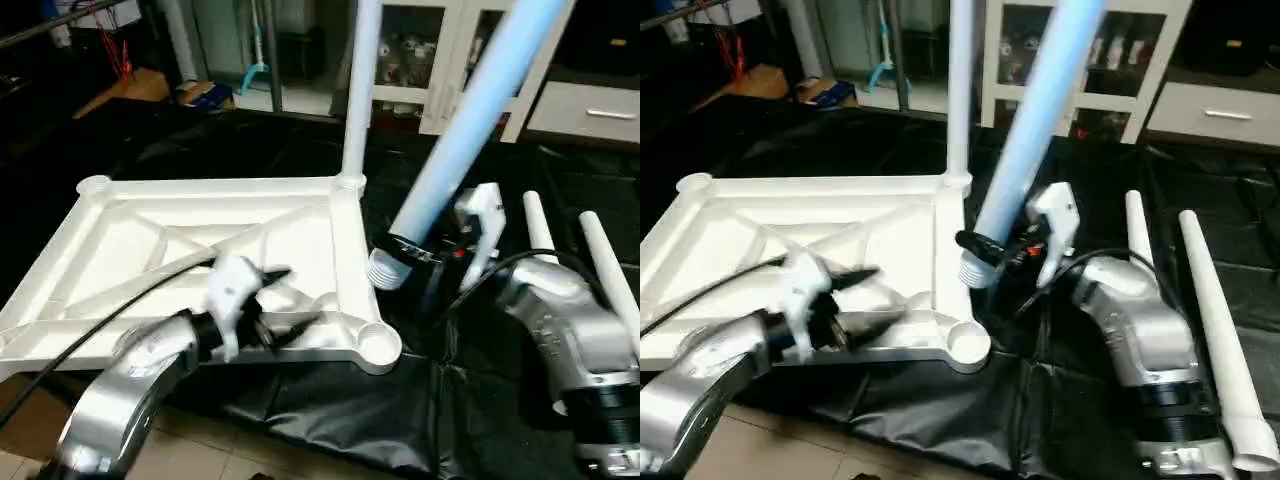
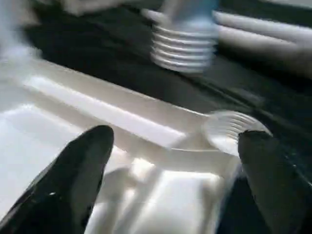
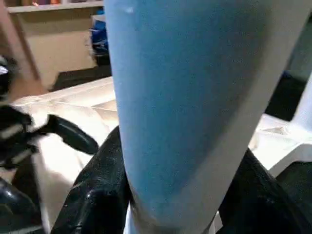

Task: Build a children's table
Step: Insert table leg to table base

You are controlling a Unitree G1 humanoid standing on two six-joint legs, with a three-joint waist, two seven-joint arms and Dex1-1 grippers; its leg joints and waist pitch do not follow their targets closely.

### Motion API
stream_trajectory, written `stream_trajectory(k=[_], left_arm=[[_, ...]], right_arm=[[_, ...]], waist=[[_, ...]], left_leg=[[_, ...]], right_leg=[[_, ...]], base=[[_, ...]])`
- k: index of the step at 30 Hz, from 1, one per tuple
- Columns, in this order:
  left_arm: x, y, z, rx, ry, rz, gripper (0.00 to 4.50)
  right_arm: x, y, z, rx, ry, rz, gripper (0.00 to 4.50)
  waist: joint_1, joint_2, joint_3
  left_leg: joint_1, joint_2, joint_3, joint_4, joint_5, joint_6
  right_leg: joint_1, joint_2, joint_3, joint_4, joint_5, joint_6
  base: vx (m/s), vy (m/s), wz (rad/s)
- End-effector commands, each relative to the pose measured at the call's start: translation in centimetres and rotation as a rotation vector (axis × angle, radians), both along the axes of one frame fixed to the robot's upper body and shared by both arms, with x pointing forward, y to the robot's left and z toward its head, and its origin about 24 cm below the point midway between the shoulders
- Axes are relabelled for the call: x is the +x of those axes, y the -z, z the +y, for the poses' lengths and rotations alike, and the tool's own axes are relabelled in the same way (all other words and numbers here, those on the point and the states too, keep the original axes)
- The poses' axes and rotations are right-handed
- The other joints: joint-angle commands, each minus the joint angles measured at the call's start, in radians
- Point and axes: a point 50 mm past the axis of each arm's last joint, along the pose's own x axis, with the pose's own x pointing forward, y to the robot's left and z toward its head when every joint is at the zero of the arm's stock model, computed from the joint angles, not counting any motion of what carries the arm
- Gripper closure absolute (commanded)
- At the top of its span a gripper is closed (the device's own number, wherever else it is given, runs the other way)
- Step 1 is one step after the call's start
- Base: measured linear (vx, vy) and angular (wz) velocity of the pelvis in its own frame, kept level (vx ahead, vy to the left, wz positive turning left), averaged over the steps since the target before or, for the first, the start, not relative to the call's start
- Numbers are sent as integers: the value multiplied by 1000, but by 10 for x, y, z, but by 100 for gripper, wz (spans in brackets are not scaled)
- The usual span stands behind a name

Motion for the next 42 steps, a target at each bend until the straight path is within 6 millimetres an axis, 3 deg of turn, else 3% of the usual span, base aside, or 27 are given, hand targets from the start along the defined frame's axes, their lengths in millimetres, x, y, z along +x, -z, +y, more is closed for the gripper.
stream_trajectory(k=[1,3,6,7,11,16,18,21,23,33,34,38,40,42], left_arm=[[-4,1,-2,10,95,50,4],[-4,4,-2,19,138,75,4],[-2,8,-5,35,172,84,4],[-2,9,-7,26,180,95,4],[-4,12,-7,50,202,111,4],[1,13,-9,10,148,70,4],[1,15,-9,16,153,64,32],[-5,18,-10,49,199,83,46],[-7,20,-10,85,214,80,85],[-7,33,-7,197,222,60,141],[-7,33,-7,202,222,61,172],[-6,36,-5,230,224,63,178],[-5,36,-3,237,224,63,215],[-4,36,-2,240,223,63,223]], right_arm=[[-4,-6,0,-41,-72,-26,263],[-4,-7,-2,-70,-96,-26,263],[-8,-12,1,-82,-163,-22,263],[-10,-12,2,-96,-182,-24,263],[-11,-11,5,-119,-177,-34,263],[-4,-7,13,-194,-75,-59,263],[-4,-9,16,-164,-70,-58,263],[-8,-12,18,-119,-80,-45,263],[-9,-13,17,-111,-81,-43,263],[-9,-12,12,-120,-52,-33,263],[-9,-12,12,-120,-51,-32,263],[-12,-11,14,-121,-60,-28,263],[-13,-10,14,-127,-66,-27,263],[-13,-10,14,-129,-67,-27,263]], waist=[[-3,6,-63],[-4,-2,-63],[-3,6,-64],[-3,2,-63],[-5,5,-60],[-8,-4,-58],[-7,-11,-58],[-6,-7,-59],[-5,-5,-60],[-7,-7,-58],[-7,-8,-58],[-8,-7,-58],[-9,-5,-58],[-9,-5,-58]], left_leg=[[22,91,-42,-100,-234,4],[22,90,-36,-96,-211,24],[27,93,-32,-93,-196,43],[29,94,-32,-94,-202,42],[33,98,-33,-100,-252,18],[33,95,-31,-102,-283,-16],[31,96,-31,-101,-274,-8],[32,97,-32,-102,-256,3],[32,98,-32,-103,-248,7],[33,98,-30,-103,-258,-4],[34,98,-29,-103,-259,-4],[33,98,-30,-104,-261,-6],[35,98,-31,-105,-267,-9],[34,98,-30,-105,-270,-10]], right_leg=[[29,-75,41,-63,-119,-240],[32,-75,42,-62,-94,-260],[30,-74,43,-64,-124,-269],[31,-72,42,-66,-137,-268],[26,-71,43,-69,-184,-263],[23,-75,48,-74,-251,-243],[24,-75,48,-76,-254,-237],[23,-74,47,-73,-240,-231],[23,-73,47,-71,-225,-229],[22,-75,49,-75,-233,-232],[21,-75,49,-75,-235,-231],[21,-75,49,-75,-241,-224],[19,-74,48,-75,-238,-227],[19,-74,48,-75,-238,-229]], base=[[0,0,0],[0,0,0],[0,0,0],[0,0,0],[0,0,0],[0,0,0],[0,0,0],[0,0,0],[0,0,0],[0,0,0],[0,0,0],[0,0,0],[0,0,0],[0,0,0]])
